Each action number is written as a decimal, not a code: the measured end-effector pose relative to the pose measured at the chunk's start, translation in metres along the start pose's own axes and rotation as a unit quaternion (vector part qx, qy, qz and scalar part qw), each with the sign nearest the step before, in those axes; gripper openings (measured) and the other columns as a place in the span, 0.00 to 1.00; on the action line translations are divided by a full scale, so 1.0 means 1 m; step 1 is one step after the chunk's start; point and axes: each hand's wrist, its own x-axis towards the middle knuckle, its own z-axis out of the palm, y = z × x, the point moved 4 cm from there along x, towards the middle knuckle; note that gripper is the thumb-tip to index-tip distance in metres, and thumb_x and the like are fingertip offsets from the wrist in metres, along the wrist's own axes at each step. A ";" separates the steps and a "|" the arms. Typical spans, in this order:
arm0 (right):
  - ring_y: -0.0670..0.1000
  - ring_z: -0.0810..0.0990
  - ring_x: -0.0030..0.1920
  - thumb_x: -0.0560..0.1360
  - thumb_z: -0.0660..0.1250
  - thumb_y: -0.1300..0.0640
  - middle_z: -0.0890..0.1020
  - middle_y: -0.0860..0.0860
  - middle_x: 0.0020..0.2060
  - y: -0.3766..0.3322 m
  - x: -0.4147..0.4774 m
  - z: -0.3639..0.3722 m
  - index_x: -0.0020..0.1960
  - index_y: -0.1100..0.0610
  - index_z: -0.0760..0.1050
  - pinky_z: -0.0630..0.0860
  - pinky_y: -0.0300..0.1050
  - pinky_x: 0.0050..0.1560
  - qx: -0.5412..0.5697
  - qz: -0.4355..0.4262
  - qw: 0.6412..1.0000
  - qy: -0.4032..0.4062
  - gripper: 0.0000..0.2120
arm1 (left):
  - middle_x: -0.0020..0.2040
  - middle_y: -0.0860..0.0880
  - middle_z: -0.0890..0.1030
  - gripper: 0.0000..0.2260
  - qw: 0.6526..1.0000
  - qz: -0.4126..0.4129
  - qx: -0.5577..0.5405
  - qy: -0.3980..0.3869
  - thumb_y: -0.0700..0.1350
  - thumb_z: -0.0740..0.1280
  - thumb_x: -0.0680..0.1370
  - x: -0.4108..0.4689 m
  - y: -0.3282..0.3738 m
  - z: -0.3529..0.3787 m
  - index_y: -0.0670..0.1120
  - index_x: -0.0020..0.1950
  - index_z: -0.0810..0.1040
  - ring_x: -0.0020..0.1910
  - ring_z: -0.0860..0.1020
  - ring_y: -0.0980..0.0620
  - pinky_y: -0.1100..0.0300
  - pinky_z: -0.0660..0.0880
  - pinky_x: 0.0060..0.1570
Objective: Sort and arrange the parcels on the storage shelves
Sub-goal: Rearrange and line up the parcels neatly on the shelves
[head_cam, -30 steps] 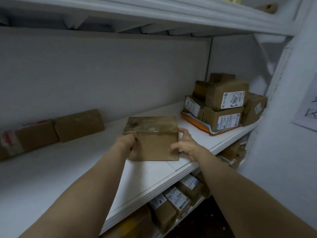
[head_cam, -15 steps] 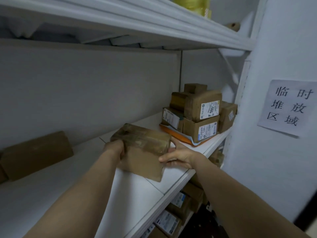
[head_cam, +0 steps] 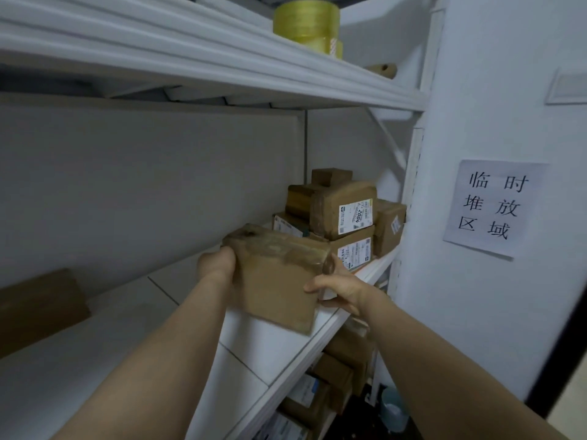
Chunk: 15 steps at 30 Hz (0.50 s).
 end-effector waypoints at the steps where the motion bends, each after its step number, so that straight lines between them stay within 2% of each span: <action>1: 0.55 0.73 0.61 0.67 0.74 0.65 0.76 0.49 0.57 -0.003 -0.003 -0.012 0.70 0.47 0.60 0.75 0.55 0.55 0.013 0.005 1.000 -0.001 0.38 | 0.57 0.38 0.79 0.15 1.000 0.005 -0.015 0.011 0.47 0.61 0.78 -0.008 0.004 0.007 0.37 0.56 0.76 0.57 0.77 0.39 0.53 0.73 0.53; 3: 0.55 0.72 0.62 0.66 0.75 0.59 0.77 0.49 0.57 -0.006 -0.010 -0.035 0.66 0.46 0.64 0.70 0.59 0.60 0.033 0.005 0.999 -0.002 0.34 | 0.55 0.38 0.78 0.10 0.998 0.019 -0.046 0.045 0.44 0.60 0.78 -0.028 0.009 0.021 0.39 0.52 0.76 0.57 0.76 0.38 0.51 0.72 0.55; 5: 0.55 0.72 0.62 0.59 0.76 0.50 0.77 0.51 0.57 -0.008 -0.021 -0.062 0.65 0.46 0.68 0.67 0.63 0.64 0.058 0.000 0.998 0.009 0.35 | 0.55 0.38 0.78 0.08 0.994 0.036 -0.071 0.077 0.42 0.59 0.76 -0.052 0.013 0.043 0.40 0.49 0.75 0.56 0.76 0.38 0.50 0.72 0.56; 7: 0.57 0.74 0.61 0.54 0.78 0.44 0.77 0.55 0.58 -0.008 -0.035 -0.096 0.64 0.48 0.71 0.70 0.65 0.62 0.101 -0.010 0.994 0.029 0.39 | 0.55 0.38 0.78 0.09 0.993 0.040 -0.082 0.080 0.40 0.58 0.76 -0.078 0.018 0.075 0.39 0.49 0.76 0.54 0.76 0.38 0.50 0.72 0.55; 8: 0.57 0.75 0.60 0.54 0.78 0.42 0.78 0.55 0.58 -0.009 -0.042 -0.114 0.64 0.48 0.72 0.74 0.63 0.59 0.112 -0.015 0.993 0.036 0.40 | 0.55 0.39 0.79 0.10 0.992 0.045 -0.083 0.079 0.40 0.58 0.76 -0.092 0.021 0.091 0.38 0.51 0.77 0.54 0.76 0.39 0.51 0.72 0.55; 11: 0.55 0.77 0.55 0.60 0.74 0.49 0.78 0.54 0.56 -0.012 -0.064 -0.172 0.67 0.48 0.69 0.78 0.54 0.45 0.108 -0.040 0.993 0.035 0.36 | 0.54 0.41 0.80 0.12 0.989 0.075 -0.112 0.053 0.38 0.58 0.75 -0.131 0.033 0.143 0.39 0.53 0.79 0.55 0.76 0.40 0.51 0.73 0.56; 13: 0.56 0.76 0.57 0.60 0.73 0.56 0.77 0.54 0.57 -0.010 -0.076 -0.208 0.68 0.48 0.67 0.78 0.56 0.47 0.107 -0.036 0.993 0.037 0.37 | 0.53 0.46 0.80 0.12 0.987 0.103 -0.120 0.022 0.39 0.59 0.75 -0.154 0.042 0.174 0.44 0.53 0.80 0.51 0.76 0.47 0.55 0.73 0.54; 15: 0.57 0.75 0.58 0.59 0.73 0.58 0.77 0.55 0.58 -0.009 -0.086 -0.241 0.68 0.50 0.67 0.78 0.61 0.51 0.115 -0.035 0.991 0.054 0.38 | 0.53 0.49 0.80 0.12 0.985 0.135 -0.109 -0.010 0.40 0.61 0.76 -0.176 0.052 0.204 0.46 0.55 0.80 0.51 0.75 0.50 0.58 0.71 0.53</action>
